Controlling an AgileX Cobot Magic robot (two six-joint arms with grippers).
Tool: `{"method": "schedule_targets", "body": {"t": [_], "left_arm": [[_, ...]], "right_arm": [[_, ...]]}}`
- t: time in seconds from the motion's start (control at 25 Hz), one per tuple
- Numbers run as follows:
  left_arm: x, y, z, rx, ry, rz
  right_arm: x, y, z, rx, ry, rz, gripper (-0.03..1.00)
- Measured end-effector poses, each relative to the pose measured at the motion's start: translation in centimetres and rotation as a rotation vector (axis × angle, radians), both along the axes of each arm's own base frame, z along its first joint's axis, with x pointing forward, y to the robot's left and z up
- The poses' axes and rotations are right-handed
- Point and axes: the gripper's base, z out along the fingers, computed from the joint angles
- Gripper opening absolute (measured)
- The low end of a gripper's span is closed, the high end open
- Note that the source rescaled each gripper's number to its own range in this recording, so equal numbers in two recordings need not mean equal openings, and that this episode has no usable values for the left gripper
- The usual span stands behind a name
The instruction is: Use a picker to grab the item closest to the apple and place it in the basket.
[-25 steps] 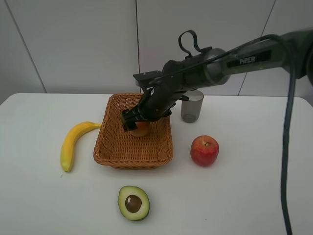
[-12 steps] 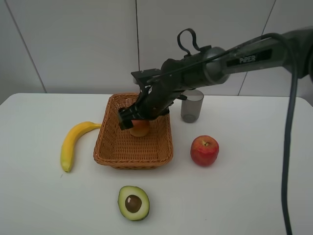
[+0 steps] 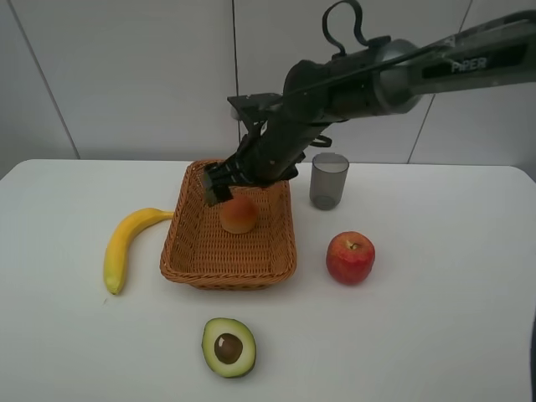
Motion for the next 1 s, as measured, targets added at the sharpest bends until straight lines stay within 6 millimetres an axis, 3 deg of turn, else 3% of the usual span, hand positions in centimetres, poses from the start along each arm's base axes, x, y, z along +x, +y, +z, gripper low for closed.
{"method": "schedule_targets", "body": {"t": [0.48, 0.8, 1.0], "left_arm": [[0.0, 0.0, 0.0, 0.000, 0.000, 0.000], [0.0, 0.0, 0.0, 0.000, 0.000, 0.000], [0.0, 0.0, 0.0, 0.000, 0.000, 0.000]], "right_arm": [[-4.0, -5.5, 8.6, -0.243, -0.028, -0.006, 1.00], [-9.6, -11.5, 10.9, -0.256, -0.029, -0.057, 1.00], [-14.6, -15.8, 12.2, -0.241, -0.065, -0.085, 1.00]]}}
